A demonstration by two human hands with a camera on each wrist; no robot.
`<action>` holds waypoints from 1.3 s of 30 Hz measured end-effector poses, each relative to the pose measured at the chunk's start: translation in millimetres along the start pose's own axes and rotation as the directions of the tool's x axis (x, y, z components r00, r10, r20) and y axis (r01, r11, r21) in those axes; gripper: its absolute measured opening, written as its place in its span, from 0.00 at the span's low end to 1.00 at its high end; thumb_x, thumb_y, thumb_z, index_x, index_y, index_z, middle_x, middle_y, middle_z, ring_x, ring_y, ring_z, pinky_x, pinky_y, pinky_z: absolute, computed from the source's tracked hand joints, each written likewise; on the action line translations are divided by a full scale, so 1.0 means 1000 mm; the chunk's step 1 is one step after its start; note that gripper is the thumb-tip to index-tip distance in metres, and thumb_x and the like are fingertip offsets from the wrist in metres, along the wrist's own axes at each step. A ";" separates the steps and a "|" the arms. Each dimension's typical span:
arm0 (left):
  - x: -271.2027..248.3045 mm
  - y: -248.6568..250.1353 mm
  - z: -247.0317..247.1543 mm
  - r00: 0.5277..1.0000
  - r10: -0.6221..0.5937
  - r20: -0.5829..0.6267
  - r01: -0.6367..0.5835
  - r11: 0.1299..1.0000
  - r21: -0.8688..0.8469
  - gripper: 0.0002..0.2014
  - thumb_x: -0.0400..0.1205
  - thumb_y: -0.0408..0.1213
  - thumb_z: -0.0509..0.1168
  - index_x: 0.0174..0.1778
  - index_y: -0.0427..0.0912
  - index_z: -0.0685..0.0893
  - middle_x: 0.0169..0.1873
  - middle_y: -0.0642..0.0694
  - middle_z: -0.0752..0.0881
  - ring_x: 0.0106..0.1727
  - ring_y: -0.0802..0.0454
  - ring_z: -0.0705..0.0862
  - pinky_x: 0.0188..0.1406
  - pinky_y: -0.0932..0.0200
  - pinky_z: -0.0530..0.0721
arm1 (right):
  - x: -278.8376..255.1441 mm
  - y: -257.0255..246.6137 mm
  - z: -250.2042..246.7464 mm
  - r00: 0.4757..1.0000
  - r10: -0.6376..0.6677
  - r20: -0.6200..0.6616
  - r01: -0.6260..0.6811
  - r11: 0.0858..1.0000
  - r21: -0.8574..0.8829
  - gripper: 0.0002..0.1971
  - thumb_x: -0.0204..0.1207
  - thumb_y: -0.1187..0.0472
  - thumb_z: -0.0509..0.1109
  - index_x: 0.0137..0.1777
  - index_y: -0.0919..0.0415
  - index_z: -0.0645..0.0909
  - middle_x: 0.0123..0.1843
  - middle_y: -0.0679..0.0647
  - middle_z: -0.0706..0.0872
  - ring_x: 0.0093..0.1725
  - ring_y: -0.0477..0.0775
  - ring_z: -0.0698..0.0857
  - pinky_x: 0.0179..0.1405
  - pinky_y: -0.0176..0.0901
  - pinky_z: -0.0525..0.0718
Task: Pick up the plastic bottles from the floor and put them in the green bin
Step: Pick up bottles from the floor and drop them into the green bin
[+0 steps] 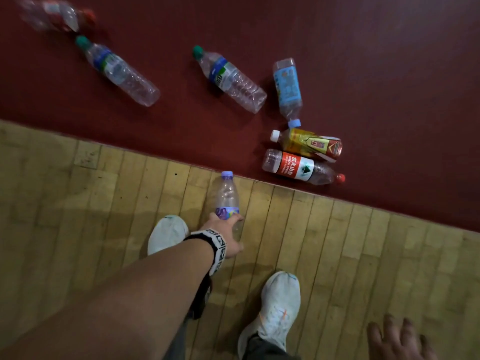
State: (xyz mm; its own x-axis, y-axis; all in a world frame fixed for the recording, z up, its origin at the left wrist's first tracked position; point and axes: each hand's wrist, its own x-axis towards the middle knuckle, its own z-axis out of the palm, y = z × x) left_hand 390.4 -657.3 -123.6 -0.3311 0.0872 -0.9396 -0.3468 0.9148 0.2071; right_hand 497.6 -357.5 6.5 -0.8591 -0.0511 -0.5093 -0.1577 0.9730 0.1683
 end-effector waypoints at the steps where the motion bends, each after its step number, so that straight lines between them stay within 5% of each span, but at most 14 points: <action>1: -0.009 -0.002 -0.005 0.999 0.018 -0.031 -0.019 1.000 -0.017 0.37 0.73 0.58 0.69 0.77 0.70 0.60 0.69 0.40 0.63 0.59 0.40 0.80 0.62 0.49 0.83 | 0.006 0.001 0.002 0.995 0.008 0.098 -0.015 0.997 0.074 0.31 0.44 0.51 0.45 0.31 0.75 0.80 0.36 0.78 0.79 0.36 0.78 0.83 0.43 0.81 0.74; 2: -0.021 -0.005 -0.008 0.998 0.030 -0.056 -0.031 0.999 -0.022 0.37 0.72 0.59 0.69 0.77 0.70 0.61 0.67 0.41 0.64 0.58 0.41 0.80 0.62 0.50 0.83 | 0.013 -0.005 -0.012 0.972 0.040 0.232 -0.080 0.983 0.166 0.29 0.46 0.50 0.54 0.32 0.77 0.82 0.36 0.79 0.81 0.36 0.83 0.84 0.43 0.85 0.76; 3: -0.035 -0.009 -0.013 0.996 0.045 -0.079 -0.047 0.999 -0.022 0.37 0.72 0.59 0.69 0.76 0.71 0.61 0.67 0.41 0.66 0.58 0.42 0.81 0.62 0.52 0.82 | 0.020 -0.011 -0.034 0.850 0.066 0.522 -0.136 0.986 0.097 0.29 0.51 0.50 0.66 0.44 0.76 0.84 0.46 0.79 0.83 0.45 0.86 0.85 0.47 0.88 0.76; 4: -0.051 -0.012 -0.019 0.994 0.055 -0.099 -0.058 0.998 -0.032 0.37 0.71 0.58 0.69 0.76 0.72 0.60 0.67 0.41 0.67 0.59 0.42 0.81 0.63 0.54 0.81 | 0.034 -0.013 -0.051 0.724 0.113 0.680 -0.085 0.994 -0.074 0.32 0.65 0.46 0.74 0.62 0.71 0.81 0.62 0.77 0.80 0.61 0.86 0.80 0.59 0.87 0.73; 6: -0.077 -0.025 -0.033 0.988 0.083 -0.130 -0.089 0.995 -0.041 0.39 0.71 0.58 0.70 0.76 0.74 0.59 0.66 0.43 0.68 0.61 0.44 0.80 0.65 0.55 0.79 | 0.059 -0.014 -0.059 0.816 0.190 0.546 -0.109 0.978 -0.177 0.36 0.81 0.46 0.61 0.85 0.58 0.55 0.86 0.67 0.56 0.83 0.77 0.56 0.78 0.73 0.59; 8: -0.098 -0.039 -0.053 0.985 0.110 -0.135 -0.115 0.993 -0.035 0.38 0.70 0.59 0.69 0.75 0.75 0.58 0.63 0.46 0.67 0.62 0.47 0.79 0.66 0.56 0.78 | 0.095 -0.029 -0.067 0.781 0.204 0.590 -0.062 0.966 -0.253 0.37 0.84 0.48 0.54 0.87 0.58 0.42 0.88 0.64 0.47 0.85 0.73 0.48 0.82 0.67 0.55; 11: -0.112 -0.070 -0.088 0.984 0.110 -0.140 -0.110 0.994 0.006 0.35 0.71 0.57 0.65 0.74 0.75 0.59 0.64 0.48 0.64 0.62 0.49 0.78 0.67 0.57 0.77 | 0.162 -0.050 -0.066 0.867 0.145 0.477 -0.044 0.975 -0.218 0.40 0.82 0.50 0.59 0.87 0.60 0.42 0.87 0.64 0.51 0.84 0.72 0.54 0.79 0.65 0.65; 15: -0.101 -0.112 -0.119 0.980 0.073 -0.186 -0.058 0.994 0.089 0.37 0.70 0.57 0.64 0.76 0.74 0.58 0.69 0.46 0.60 0.65 0.49 0.77 0.69 0.58 0.76 | 0.256 -0.079 -0.051 0.949 0.143 0.282 -0.115 0.987 -0.113 0.32 0.82 0.56 0.61 0.83 0.59 0.53 0.80 0.61 0.66 0.78 0.68 0.66 0.69 0.59 0.78; 21: -0.072 -0.140 -0.128 0.966 0.075 -0.248 -0.036 0.987 0.159 0.38 0.68 0.58 0.66 0.75 0.74 0.58 0.70 0.47 0.58 0.65 0.45 0.77 0.67 0.54 0.79 | 0.311 -0.122 -0.009 0.960 0.188 0.206 -0.160 0.977 -0.143 0.19 0.85 0.60 0.52 0.75 0.58 0.66 0.73 0.62 0.73 0.73 0.70 0.72 0.64 0.61 0.78; 25: -0.093 -0.117 -0.114 0.966 0.067 -0.248 -0.046 0.995 0.091 0.35 0.69 0.57 0.65 0.72 0.76 0.59 0.70 0.47 0.59 0.63 0.44 0.78 0.66 0.50 0.80 | 0.293 -0.124 -0.002 0.955 0.160 0.249 -0.126 0.981 -0.147 0.18 0.86 0.59 0.50 0.74 0.52 0.67 0.71 0.61 0.73 0.71 0.69 0.73 0.63 0.63 0.78; 29: -0.151 -0.070 -0.111 0.954 0.109 -0.281 -0.080 0.991 0.110 0.32 0.73 0.54 0.67 0.71 0.75 0.60 0.69 0.47 0.60 0.60 0.47 0.78 0.57 0.54 0.83 | 0.236 -0.123 -0.053 0.968 0.151 0.200 -0.154 0.988 0.002 0.13 0.86 0.57 0.55 0.68 0.52 0.68 0.66 0.58 0.73 0.67 0.64 0.75 0.56 0.58 0.79; 39: -0.410 0.097 -0.158 0.854 0.239 -0.463 -0.217 0.971 0.101 0.29 0.70 0.51 0.68 0.66 0.73 0.67 0.66 0.46 0.60 0.56 0.45 0.79 0.60 0.50 0.83 | 0.030 -0.013 -0.352 0.982 0.186 -0.010 -0.183 0.972 0.147 0.17 0.83 0.61 0.55 0.71 0.52 0.67 0.65 0.59 0.74 0.65 0.64 0.75 0.53 0.55 0.77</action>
State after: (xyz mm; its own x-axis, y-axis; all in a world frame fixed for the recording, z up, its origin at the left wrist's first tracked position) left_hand 354.1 -666.9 324.5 -0.7716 0.1105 -0.6265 -0.1760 0.9093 0.3771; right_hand 302.5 -450.7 286.1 -0.8783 0.1287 -0.4604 0.0751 0.9883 0.1330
